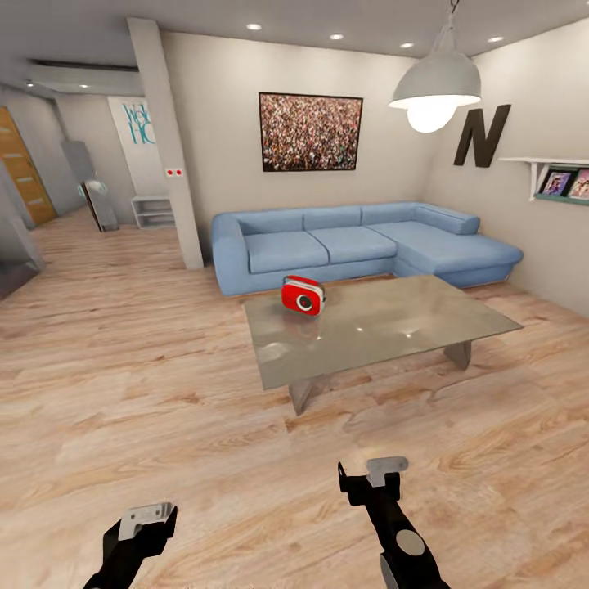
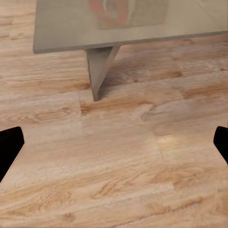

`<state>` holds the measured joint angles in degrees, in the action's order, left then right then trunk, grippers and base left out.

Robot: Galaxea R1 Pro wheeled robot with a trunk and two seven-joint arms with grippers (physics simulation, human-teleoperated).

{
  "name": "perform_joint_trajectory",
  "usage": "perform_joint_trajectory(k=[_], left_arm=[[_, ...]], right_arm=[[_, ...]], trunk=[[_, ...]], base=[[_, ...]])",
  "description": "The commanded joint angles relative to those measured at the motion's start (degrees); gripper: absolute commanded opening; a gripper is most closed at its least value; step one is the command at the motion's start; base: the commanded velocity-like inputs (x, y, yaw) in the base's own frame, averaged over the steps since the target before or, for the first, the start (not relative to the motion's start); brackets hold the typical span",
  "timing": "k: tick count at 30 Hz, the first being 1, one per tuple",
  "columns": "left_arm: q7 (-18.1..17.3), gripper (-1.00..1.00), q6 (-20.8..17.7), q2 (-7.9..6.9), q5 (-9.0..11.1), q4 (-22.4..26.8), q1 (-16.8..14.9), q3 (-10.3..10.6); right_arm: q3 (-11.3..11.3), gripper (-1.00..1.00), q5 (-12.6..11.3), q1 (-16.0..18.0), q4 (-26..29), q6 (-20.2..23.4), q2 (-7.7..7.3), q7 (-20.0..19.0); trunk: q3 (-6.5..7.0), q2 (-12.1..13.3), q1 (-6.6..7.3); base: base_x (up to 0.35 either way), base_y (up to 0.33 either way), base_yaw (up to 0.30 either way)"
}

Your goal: Turn on the radio receiver that's on the table in the living room.

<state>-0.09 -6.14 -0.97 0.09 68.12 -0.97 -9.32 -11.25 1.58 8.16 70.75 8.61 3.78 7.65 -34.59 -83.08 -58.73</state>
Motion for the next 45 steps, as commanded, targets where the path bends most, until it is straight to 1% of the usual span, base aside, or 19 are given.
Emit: perform_joint_trajectory(k=[1,45], left_arm=[[0.0,1.00,0.0,0.00,0.0,0.0,0.0,0.0],[0.0,1.00,0.0,0.09,0.0,0.0,0.0,0.0]], right_arm=[[0.0,1.00,0.0,0.0,0.0,0.0,0.00,0.0],[0.0,1.00,0.0,0.0,0.0,0.0,0.00,0.0]], trunk=[[-0.05,0.0,0.00],[-2.01,0.0,0.00]], base=[[0.000,0.000,0.259],[0.000,0.000,0.258]])
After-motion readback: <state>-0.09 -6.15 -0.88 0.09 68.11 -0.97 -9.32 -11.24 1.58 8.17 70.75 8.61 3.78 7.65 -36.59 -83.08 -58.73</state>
